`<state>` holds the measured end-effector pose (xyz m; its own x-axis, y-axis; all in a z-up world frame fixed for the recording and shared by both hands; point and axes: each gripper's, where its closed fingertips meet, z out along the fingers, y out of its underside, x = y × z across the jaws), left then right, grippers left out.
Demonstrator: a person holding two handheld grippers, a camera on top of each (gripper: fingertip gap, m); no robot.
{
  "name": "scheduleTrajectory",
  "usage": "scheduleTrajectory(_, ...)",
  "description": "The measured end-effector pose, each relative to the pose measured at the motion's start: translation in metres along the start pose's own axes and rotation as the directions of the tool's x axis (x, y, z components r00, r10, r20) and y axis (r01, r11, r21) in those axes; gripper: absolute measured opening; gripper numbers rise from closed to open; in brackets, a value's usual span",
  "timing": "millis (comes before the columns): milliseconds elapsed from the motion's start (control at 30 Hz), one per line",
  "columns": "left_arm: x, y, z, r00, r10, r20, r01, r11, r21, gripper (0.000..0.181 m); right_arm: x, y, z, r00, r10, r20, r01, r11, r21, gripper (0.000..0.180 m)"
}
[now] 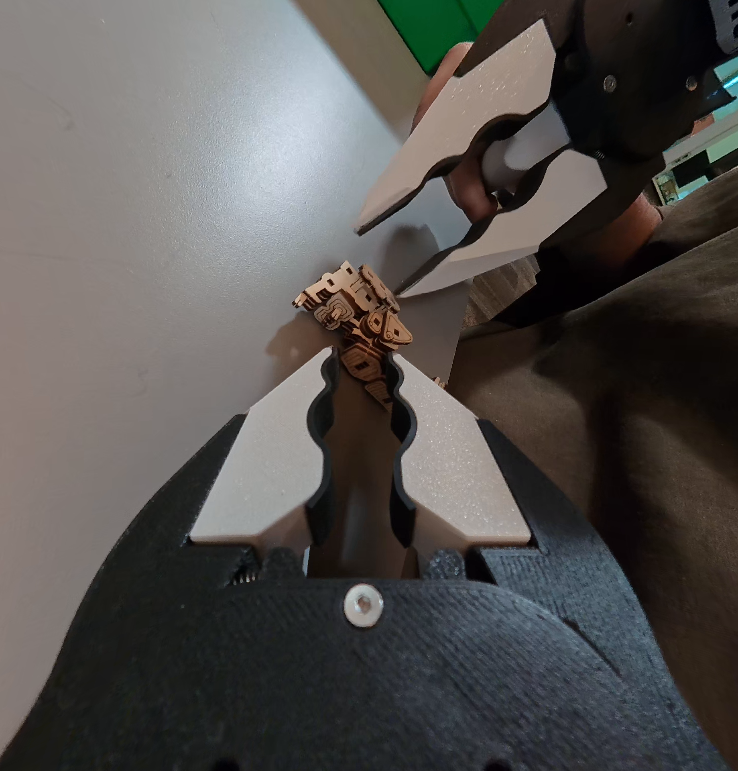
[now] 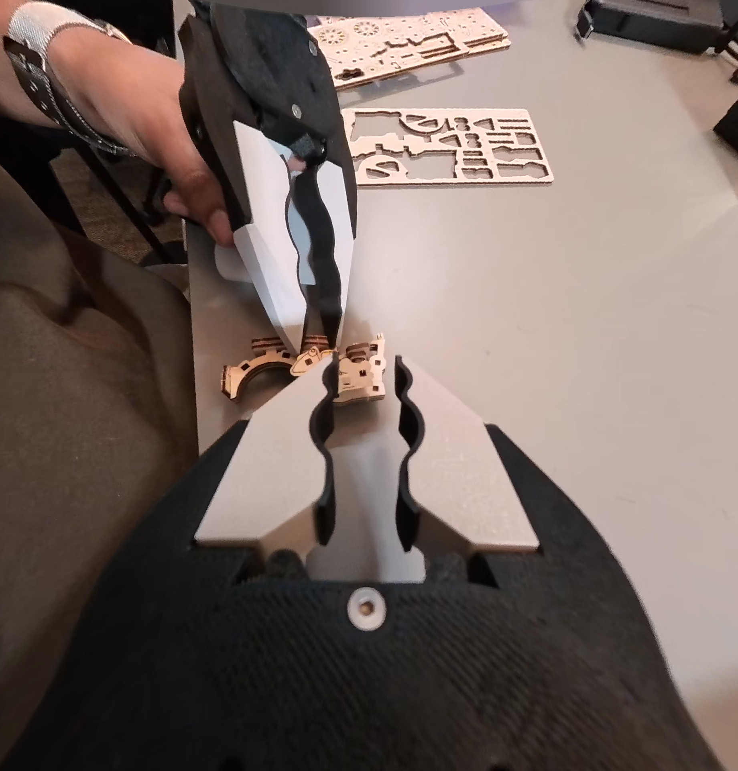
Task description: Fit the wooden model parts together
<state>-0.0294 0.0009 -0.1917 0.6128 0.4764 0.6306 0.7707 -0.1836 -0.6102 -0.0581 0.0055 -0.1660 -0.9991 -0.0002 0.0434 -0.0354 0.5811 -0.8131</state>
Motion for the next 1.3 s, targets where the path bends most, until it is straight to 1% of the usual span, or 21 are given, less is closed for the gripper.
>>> scheduleTrajectory(200,0.0,0.0,0.0,1.0,-0.003,-0.002,0.003,1.0,0.0,0.02,-0.001,-0.001,-0.007,1.0,-0.006,0.018,0.006,1.0,0.025,0.026)
scheduleTrajectory(467,0.0,0.0,0.0,1.0,-0.001,-0.001,0.001,1.0,0.0,0.02,-0.011,0.005,-0.002,0.997,-0.055,0.062,0.054,0.998,0.013,0.026)
scheduleTrajectory(1067,0.0,0.0,0.0,1.0,0.001,0.0,-0.001,1.0,-0.001,0.02,-0.009,0.008,0.003,0.997,-0.058,0.055,0.059,0.998,-0.012,0.02)
scheduleTrajectory(1300,0.0,0.0,0.0,1.0,0.0,-0.001,0.0,1.0,-0.001,0.02,0.008,0.004,-0.014,1.0,0.019,0.014,-0.02,0.999,0.039,0.021)
